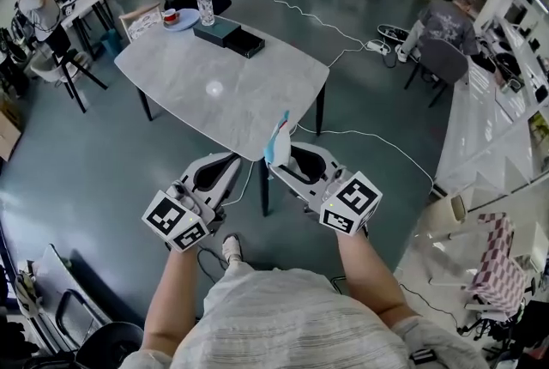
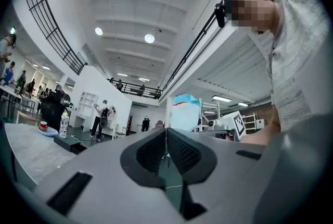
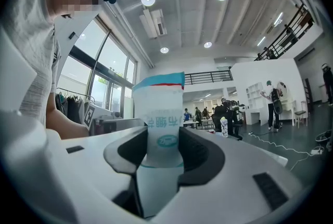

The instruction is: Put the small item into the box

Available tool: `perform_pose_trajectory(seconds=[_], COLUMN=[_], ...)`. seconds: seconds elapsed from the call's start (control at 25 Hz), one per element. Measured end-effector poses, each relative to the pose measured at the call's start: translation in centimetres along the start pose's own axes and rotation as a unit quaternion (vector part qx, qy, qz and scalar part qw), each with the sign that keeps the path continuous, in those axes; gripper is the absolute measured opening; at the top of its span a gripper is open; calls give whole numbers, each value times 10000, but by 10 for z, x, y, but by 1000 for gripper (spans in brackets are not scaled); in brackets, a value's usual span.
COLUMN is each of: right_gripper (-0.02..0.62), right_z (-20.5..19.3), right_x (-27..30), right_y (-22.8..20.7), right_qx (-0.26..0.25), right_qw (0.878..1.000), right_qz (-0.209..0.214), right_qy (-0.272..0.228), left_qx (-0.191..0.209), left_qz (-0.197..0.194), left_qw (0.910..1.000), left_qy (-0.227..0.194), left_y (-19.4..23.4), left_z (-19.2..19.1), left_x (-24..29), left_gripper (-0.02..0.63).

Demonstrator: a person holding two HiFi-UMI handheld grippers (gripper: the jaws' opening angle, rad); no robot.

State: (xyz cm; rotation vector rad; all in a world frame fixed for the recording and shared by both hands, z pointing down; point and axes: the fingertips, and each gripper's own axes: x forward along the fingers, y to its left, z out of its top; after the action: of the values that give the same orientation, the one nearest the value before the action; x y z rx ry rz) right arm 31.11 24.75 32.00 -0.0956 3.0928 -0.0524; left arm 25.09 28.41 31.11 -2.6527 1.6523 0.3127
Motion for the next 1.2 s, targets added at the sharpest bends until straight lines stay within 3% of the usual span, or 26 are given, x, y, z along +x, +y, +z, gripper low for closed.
perform_pose_trajectory(seconds=[0.32,1.0,1.2], right_gripper=[189,189,190], right_z=[-6,-2,-9], right_x=[45,209,239], right_y=[-15,-40,-45], right_qx=[5,-44,-6], right_qw=[10000,9998,9999], right_qz=[5,-176,-99], right_qy=[96,34,103], left_qx=[-46,-24,-72], left_qz=[11,-211,-165], left_qw=[10000,9998,9998], left_qy=[12,-20,-28], left_y=[46,201,229], left_z=[3,32,29], left_x=[-5,-37,-41], left_gripper=[23,23,23])
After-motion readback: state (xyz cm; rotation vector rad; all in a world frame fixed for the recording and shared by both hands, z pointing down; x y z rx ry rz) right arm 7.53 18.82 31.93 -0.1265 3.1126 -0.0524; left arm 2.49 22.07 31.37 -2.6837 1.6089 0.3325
